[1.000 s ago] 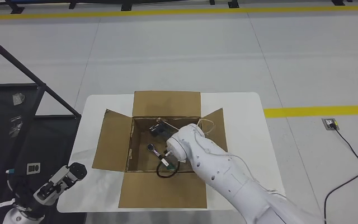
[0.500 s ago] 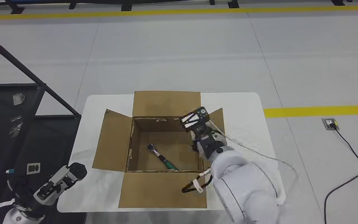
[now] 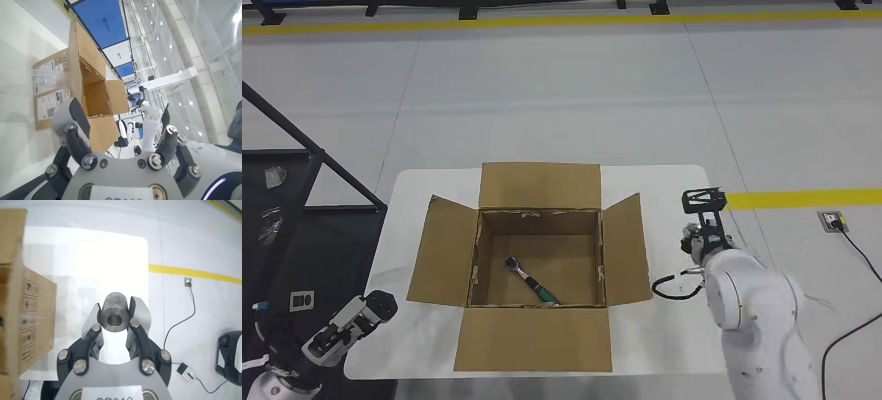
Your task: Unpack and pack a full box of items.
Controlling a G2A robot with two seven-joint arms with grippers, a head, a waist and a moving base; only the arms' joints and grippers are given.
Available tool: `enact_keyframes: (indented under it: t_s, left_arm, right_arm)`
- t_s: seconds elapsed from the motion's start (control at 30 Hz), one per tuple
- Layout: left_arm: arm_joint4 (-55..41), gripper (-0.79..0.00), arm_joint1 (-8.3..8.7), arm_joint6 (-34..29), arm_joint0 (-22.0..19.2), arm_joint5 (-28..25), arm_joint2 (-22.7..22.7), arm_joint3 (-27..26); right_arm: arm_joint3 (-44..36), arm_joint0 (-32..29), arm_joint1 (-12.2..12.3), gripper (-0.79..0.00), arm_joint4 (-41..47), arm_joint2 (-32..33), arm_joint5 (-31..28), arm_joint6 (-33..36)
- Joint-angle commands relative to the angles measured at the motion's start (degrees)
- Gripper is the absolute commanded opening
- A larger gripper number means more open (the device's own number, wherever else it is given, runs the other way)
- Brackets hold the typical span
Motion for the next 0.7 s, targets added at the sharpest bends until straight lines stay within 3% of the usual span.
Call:
enact_keyframes:
  t_s: [0.0,0.3,0.67]
  left_arm:
    - [0.00,0.000,0.00,0.00,0.00,0.00,0.00,0.00]
    - [0.00,0.000,0.00,0.00,0.00,0.00,0.00,0.00]
    - [0.00,0.000,0.00,0.00,0.00,0.00,0.00,0.00]
  right_arm:
    - [6.70,1.71,0.16,-0.785,1.56,1.25,-1.45,0.33]
    - [25.17,7.77,0.46,-0.785,4.63,1.49,-4.02,-0.58]
    - [30.42,9.38,0.57,-0.785,5.44,-0.23,-3.21,0.11]
